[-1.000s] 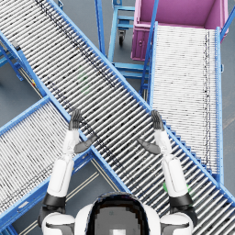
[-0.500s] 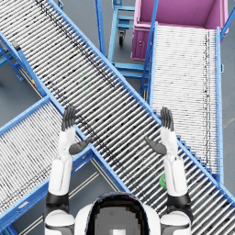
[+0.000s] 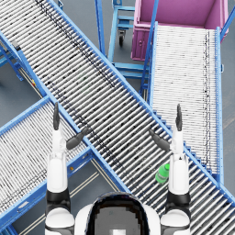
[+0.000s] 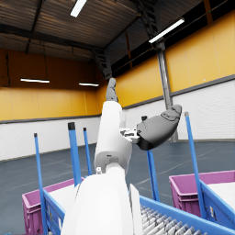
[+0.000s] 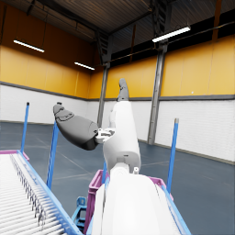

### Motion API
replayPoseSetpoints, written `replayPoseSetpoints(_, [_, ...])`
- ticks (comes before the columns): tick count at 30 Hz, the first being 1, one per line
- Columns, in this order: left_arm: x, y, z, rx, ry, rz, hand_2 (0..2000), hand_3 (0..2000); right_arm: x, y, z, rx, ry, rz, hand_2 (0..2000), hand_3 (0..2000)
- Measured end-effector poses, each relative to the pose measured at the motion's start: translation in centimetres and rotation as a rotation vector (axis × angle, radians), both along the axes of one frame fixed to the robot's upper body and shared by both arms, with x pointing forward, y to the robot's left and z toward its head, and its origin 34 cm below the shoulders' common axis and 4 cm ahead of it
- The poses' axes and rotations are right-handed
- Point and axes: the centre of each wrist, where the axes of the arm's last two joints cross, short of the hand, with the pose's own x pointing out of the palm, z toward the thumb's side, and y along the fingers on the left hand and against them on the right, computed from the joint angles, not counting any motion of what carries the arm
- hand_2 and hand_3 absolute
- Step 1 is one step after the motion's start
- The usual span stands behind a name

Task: Pick up the oil and place it on the left assembly line, put the cola on the right, and keep Sprite still

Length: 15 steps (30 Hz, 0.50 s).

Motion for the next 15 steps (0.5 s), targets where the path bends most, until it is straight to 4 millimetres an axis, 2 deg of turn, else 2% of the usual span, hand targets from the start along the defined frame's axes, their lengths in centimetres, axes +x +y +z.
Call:
replayPoseSetpoints(5, [0.1,0.9,0.3,-0.004,-0.011,0.050,0,0,0.1,-0.7,-1.0,0.003,0.037,-0.036,0,0])
replayPoseSetpoints(15, [0.1,2.2,0.5,-0.029,-0.020,0.099,0,0,0.1,-1.7,-1.2,0.028,0.040,-0.078,0,0])
